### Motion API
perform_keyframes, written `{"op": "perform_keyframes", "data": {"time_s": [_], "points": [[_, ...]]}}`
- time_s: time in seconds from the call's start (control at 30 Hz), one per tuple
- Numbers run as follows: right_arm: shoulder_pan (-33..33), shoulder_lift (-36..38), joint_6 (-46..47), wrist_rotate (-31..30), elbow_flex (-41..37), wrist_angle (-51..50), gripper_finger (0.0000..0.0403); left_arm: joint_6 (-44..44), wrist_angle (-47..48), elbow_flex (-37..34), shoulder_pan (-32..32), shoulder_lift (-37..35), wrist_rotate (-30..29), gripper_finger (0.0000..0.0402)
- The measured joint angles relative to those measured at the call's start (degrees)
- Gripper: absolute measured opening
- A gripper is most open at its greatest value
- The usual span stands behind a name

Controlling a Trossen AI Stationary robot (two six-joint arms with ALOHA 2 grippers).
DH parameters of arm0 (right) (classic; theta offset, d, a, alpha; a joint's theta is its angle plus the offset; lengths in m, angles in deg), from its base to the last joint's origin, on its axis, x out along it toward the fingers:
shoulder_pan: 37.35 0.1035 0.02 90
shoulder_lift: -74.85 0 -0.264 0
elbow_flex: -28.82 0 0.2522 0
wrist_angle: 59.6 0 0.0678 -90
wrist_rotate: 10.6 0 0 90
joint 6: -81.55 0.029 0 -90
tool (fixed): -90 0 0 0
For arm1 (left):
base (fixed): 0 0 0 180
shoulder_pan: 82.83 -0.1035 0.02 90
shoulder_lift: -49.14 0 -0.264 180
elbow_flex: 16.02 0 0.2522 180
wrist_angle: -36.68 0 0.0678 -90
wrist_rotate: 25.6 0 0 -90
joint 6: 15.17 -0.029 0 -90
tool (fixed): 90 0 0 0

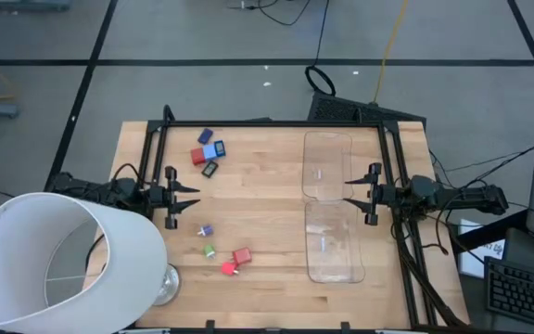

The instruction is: Pick & Place Office items

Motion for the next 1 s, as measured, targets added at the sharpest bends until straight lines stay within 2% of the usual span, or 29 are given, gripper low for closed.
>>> {"op": "perform_keyframes", "data": {"time_s": [0.8,1.0], "points": [[0.0,0.0,0.0,0.0,0.0,0.0,0.0212,0.0,-0.2,0.0,0.0,0.0,0.0,0.0122],[0.0,0.0,0.0,0.0,0.0,0.0,0.0212,5.7,-1.0,0.0,0.0,0.0,1.8,0.0122]]}}
